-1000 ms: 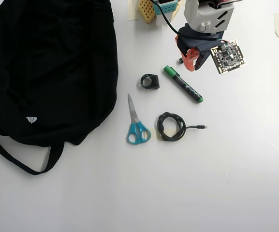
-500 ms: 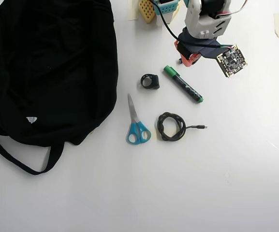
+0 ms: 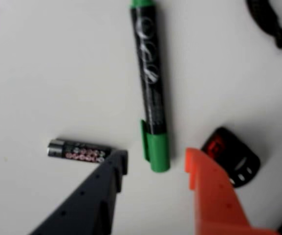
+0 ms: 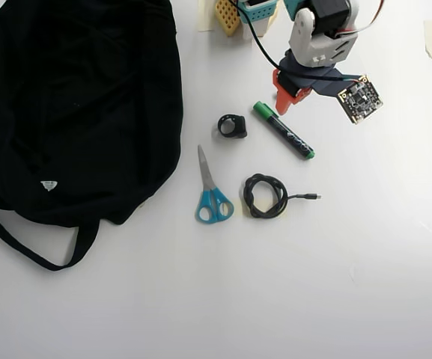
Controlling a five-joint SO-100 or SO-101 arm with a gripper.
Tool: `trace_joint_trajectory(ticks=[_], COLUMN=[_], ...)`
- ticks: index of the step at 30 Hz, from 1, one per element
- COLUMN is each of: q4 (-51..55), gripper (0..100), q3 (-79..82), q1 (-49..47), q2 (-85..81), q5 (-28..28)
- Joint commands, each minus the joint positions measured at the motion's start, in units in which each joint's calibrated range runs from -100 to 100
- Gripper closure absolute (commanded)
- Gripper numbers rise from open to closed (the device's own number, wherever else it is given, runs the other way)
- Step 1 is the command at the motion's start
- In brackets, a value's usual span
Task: Put the green marker into the black bag
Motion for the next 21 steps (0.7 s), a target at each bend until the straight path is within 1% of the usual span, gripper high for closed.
trace_joint_trajectory(ticks=[1,10,15,21], q4=[-3.5,-8.41,-8.93,-11.94], gripper=[84,84,84,84], q3=[1.72,5.58,4.86,4.77], q1=[-1.21,-2.85,-2.55,-2.25], q2=[-0.37,-0.04,3.7,6.35], q5=[0.28,-0.35,-0.35,-0.35])
